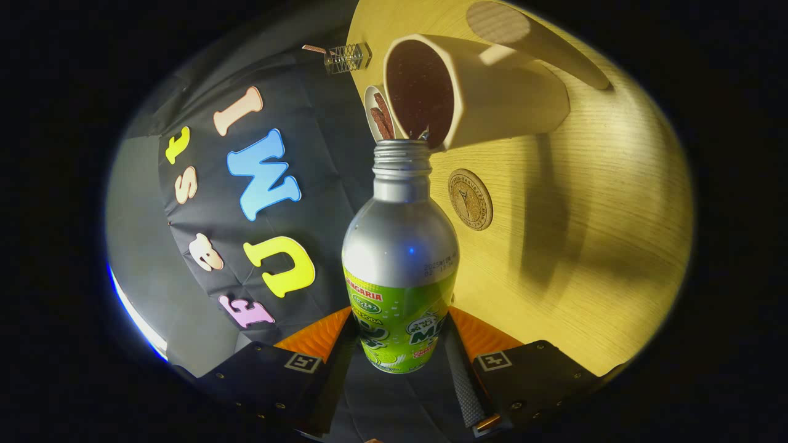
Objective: Take the bottle from table, then pour the juice into the cup, finally place the bottle on the coaster
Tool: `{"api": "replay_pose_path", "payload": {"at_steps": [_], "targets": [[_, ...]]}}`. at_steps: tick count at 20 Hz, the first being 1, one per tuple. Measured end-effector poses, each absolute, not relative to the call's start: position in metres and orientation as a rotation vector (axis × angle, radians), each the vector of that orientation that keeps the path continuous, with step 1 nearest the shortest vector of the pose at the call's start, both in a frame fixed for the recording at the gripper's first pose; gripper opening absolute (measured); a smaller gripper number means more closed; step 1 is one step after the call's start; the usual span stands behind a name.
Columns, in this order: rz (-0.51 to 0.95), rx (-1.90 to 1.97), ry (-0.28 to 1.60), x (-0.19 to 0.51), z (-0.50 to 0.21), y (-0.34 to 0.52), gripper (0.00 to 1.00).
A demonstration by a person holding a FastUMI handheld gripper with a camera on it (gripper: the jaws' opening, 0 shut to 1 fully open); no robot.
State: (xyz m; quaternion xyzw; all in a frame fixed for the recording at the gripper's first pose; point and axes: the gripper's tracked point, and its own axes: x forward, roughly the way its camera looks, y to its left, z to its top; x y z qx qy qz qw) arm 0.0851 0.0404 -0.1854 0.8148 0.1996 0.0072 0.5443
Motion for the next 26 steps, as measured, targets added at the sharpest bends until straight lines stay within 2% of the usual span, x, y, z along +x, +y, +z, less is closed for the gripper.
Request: {"api": "replay_pose_path", "payload": {"at_steps": [26], "targets": [[0.009, 2.142, 0.377, 0.096, -0.136, 0.024, 0.76]]}}
